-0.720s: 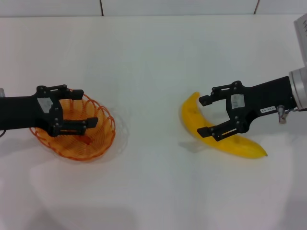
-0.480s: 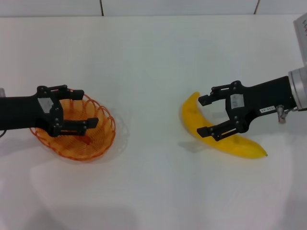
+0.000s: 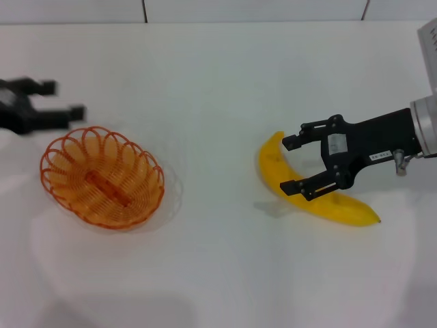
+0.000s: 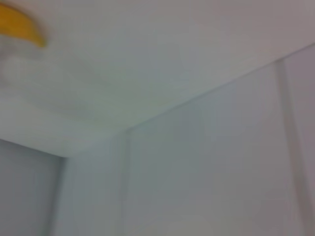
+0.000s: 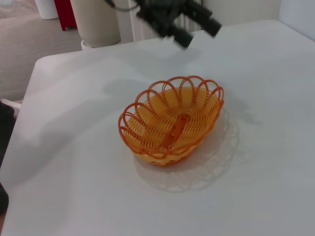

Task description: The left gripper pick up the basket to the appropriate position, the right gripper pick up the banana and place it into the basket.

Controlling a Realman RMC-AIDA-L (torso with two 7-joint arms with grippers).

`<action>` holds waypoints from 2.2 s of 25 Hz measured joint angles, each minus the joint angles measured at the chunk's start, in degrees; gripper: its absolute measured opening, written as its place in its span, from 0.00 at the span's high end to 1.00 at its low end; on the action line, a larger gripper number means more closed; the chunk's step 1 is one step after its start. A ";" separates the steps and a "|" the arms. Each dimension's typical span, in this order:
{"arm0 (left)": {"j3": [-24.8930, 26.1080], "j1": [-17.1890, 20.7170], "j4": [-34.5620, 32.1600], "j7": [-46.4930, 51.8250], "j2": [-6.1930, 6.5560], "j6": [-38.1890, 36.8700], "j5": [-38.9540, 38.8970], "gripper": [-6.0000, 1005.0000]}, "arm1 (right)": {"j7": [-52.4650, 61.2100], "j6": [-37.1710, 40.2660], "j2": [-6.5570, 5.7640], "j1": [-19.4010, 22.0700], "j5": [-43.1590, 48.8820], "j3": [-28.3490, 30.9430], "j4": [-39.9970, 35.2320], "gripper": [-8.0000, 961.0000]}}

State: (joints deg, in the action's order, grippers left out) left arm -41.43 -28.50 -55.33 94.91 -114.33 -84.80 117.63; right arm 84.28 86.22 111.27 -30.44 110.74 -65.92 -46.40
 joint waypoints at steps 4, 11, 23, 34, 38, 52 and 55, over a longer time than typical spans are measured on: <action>1.93 -1.31 -0.09 7.86 2.78 0.07 3.50 0.16 | 0.00 0.00 0.00 -0.05 0.00 0.00 0.00 0.08; 2.45 -5.04 3.02 13.08 4.29 2.32 14.89 0.18 | 0.00 -0.24 0.08 -0.06 0.00 -0.27 0.00 0.08; 1.76 -9.74 8.47 14.64 2.67 8.63 23.61 0.20 | 0.00 -0.53 0.09 -0.06 0.24 -0.46 0.00 0.08; 1.17 -10.93 8.56 14.54 0.44 8.69 26.58 0.22 | 0.00 -0.62 1.29 -0.62 2.70 0.03 0.05 0.08; 0.99 -11.49 8.58 14.58 -0.32 8.76 27.77 0.22 | 0.01 -0.62 1.31 -0.67 2.58 0.86 0.03 0.08; 0.90 -13.27 12.22 14.59 -0.55 11.57 31.01 0.25 | -0.02 -0.62 1.31 -0.78 2.53 1.59 -0.01 0.08; 0.90 -13.31 12.24 14.42 -0.58 11.66 31.11 0.26 | -0.04 -0.62 1.31 -0.78 2.52 1.59 -0.01 0.08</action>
State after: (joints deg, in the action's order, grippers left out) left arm -40.52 -41.81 -43.09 109.33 -114.91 -73.15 148.74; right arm 84.24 85.60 112.59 -31.21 113.26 -64.33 -46.41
